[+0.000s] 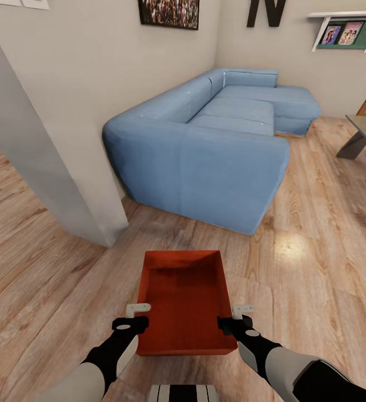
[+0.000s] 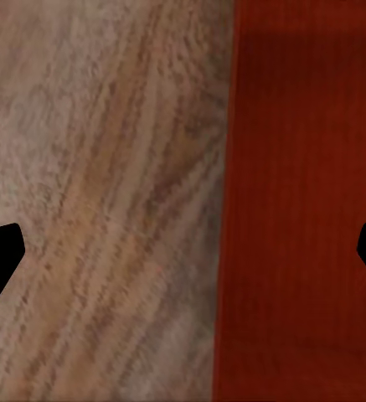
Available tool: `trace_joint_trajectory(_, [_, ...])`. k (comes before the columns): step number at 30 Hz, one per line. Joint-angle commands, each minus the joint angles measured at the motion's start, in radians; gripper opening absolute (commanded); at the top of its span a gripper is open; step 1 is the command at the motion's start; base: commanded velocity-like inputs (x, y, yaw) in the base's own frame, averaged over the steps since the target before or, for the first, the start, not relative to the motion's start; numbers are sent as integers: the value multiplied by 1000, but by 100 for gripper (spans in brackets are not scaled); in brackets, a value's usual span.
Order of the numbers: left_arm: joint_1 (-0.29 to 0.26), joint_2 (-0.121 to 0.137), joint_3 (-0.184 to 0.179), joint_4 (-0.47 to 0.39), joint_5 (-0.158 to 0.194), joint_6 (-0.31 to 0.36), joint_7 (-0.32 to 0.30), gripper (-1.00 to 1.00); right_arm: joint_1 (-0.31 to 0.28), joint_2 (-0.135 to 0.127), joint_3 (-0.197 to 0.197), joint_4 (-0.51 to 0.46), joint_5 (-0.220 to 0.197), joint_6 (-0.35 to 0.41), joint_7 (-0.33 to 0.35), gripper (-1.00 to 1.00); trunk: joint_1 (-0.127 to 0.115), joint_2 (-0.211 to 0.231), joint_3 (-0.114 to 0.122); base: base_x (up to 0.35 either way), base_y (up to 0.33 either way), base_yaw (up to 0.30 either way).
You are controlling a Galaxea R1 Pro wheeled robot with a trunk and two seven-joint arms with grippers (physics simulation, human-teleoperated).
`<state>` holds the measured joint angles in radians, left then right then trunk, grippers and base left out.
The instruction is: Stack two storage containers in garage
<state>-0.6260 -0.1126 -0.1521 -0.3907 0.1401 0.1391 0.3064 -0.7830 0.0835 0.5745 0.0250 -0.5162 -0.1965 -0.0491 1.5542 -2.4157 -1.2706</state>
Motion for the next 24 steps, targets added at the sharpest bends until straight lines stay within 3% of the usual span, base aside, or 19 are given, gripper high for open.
trace_joint_trajectory(1, [0, 1, -8, -2, 10, 5, 8, 100, -1, 1, 8, 3, -7, -4, -2, 100, 0, 0, -1, 0, 0, 0])
trace_joint_trajectory(8, [0, 2, -7, 1, 12, 5, 8, 100, -1, 1, 8, 3, -2, -4, -2, 100, 0, 0, -1, 0, 0, 0])
trace_joint_trajectory(9, [0, 2, -7, 2, 12, 5, 8, 100, -1, 1, 8, 3, -2, -4, -2, -100, 0, 0, -1, 0, 0, 0])
trace_joint_trajectory(10, [0, 2, -6, 3, 12, 5, 8, -100, -1, 1, 8, 3, -2, -4, -2, -100, 0, 0, -1, 0, 0, 0])
trace_joint_trajectory(24, [0, 4, -7, 0, 13, 4, 7, -100, -1, 1, 8, 3, -10, -4, -2, -100, 0, 0, -1, 0, 0, 0])
